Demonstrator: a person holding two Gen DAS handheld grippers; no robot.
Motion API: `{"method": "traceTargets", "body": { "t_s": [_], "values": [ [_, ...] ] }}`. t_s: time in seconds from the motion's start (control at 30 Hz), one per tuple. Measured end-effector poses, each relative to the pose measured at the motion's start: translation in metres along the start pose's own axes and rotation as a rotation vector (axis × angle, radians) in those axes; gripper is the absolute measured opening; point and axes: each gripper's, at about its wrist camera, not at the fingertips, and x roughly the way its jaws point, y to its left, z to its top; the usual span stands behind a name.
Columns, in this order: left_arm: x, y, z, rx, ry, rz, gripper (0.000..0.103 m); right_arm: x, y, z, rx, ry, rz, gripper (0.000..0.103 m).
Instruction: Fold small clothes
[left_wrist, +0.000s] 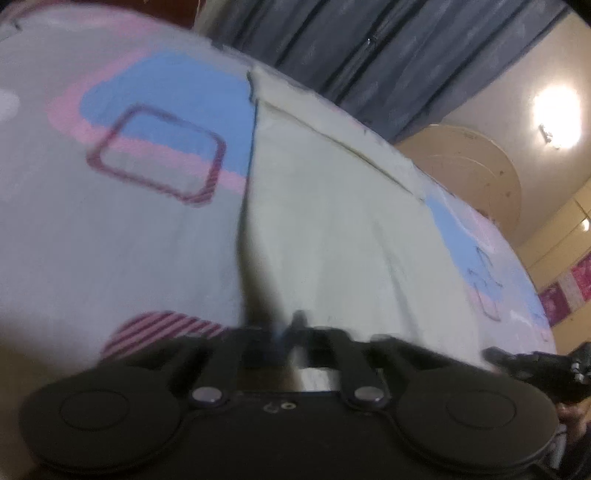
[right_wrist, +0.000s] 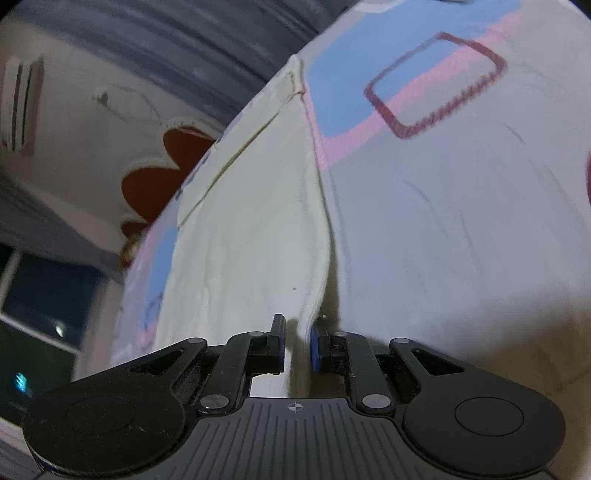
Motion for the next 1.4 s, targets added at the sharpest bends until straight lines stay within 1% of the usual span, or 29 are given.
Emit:
{"method": "traceTargets", "body": {
  "t_s": [0.03,0.07,0.1,0.17,0.2,0.27,0.3,0.37,0.43,0.53,0.57,0.63,0.73,0.8,0.9,0.97,1.03,1.1,1.17,1.23,1.27,1.3,1.33,1.37,1.4],
  "values": [
    [-0.008,-0.001,0.0,-0.008,-0.044,-0.028,0.002,-0.009,0.006,0.002,-0.017,-0.034,0.032,0.002],
    [-0.013,-0.002,0.001,0.001,-0.066,-0.027,0.002,-0.015,0.011,0.002,-0.031,-0.059,0.054,0.002],
    [-0.012,-0.003,0.002,0.019,-0.06,-0.003,0.002,-0.02,0.016,0.003,-0.048,-0.076,0.064,0.002],
    [0.001,0.002,-0.002,0.026,0.006,0.052,0.002,-0.02,0.018,0.005,-0.082,-0.079,0.053,0.002],
    [0.009,0.006,-0.006,0.015,0.037,0.073,0.003,-0.013,0.014,0.005,-0.081,-0.053,0.023,0.002],
    [0.005,0.014,-0.008,-0.043,0.008,0.039,0.002,0.006,-0.001,0.002,-0.05,0.032,-0.079,0.002],
    [0.001,0.016,-0.007,-0.065,-0.004,0.03,0.002,0.008,-0.005,0.001,-0.032,0.038,-0.073,0.002],
    [-0.006,0.017,-0.004,-0.097,-0.032,-0.013,0.002,-0.002,-0.001,0.002,-0.021,-0.014,-0.02,0.002],
    [-0.01,0.014,0.005,-0.113,-0.051,-0.046,0.002,-0.01,0.009,0.01,-0.042,-0.059,0.022,0.002],
    [-0.013,0.008,0.026,-0.137,-0.105,-0.122,0.002,-0.014,0.032,0.031,-0.086,-0.118,0.069,0.002],
    [-0.012,0.005,0.034,-0.146,-0.119,-0.135,0.002,-0.011,0.038,0.041,-0.087,-0.132,0.084,0.002],
    [-0.006,-0.001,0.054,-0.167,-0.152,-0.152,0.002,-0.005,0.048,0.059,-0.094,-0.152,0.089,0.002],
    [0.009,-0.012,0.09,-0.186,-0.198,-0.176,0.002,0.008,0.062,0.097,-0.115,-0.183,0.079,0.002],
    [0.025,-0.018,0.12,-0.202,-0.223,-0.167,0.002,0.016,0.073,0.119,-0.117,-0.202,0.069,0.002],
    [0.054,-0.017,0.163,-0.233,-0.242,-0.142,0.002,0.037,0.076,0.164,-0.11,-0.214,0.044,0.002],
    [0.082,-0.013,0.191,-0.243,-0.227,-0.129,0.002,0.06,0.071,0.197,-0.079,-0.205,0.026,0.002],
    [0.115,-0.007,0.216,-0.233,-0.198,-0.1,0.002,0.09,0.062,0.228,-0.049,-0.181,0.031,0.002],
    [0.145,-0.001,0.235,-0.227,-0.176,-0.068,0.002,0.123,0.05,0.255,-0.025,-0.151,0.015,0.002],
    [0.169,0.004,0.249,-0.229,-0.163,-0.047,0.002,0.154,0.037,0.275,-0.013,-0.128,0.003,0.002],
    [0.191,0.014,0.261,-0.262,-0.152,-0.038,0.002,0.179,0.021,0.293,0.006,-0.118,-0.003,0.002],
    [0.202,0.02,0.266,-0.293,-0.152,-0.049,0.003,0.19,0.011,0.301,0.021,-0.134,0.02,0.002],
    [0.214,0.029,0.27,-0.324,-0.151,-0.058,0.008,0.193,0.002,0.306,0.026,-0.154,0.061,0.002],
    [0.22,0.036,0.272,-0.349,-0.163,-0.049,0.014,0.199,-0.003,0.312,0.031,-0.171,0.079,0.002],
    [0.224,0.042,0.272,-0.367,-0.185,-0.04,0.023,0.206,-0.01,0.319,0.035,-0.179,0.076,0.003],
    [0.224,0.043,0.271,-0.374,-0.2,-0.037,0.028,0.213,-0.014,0.324,0.026,-0.18,0.06,0.008]
  ]
}}
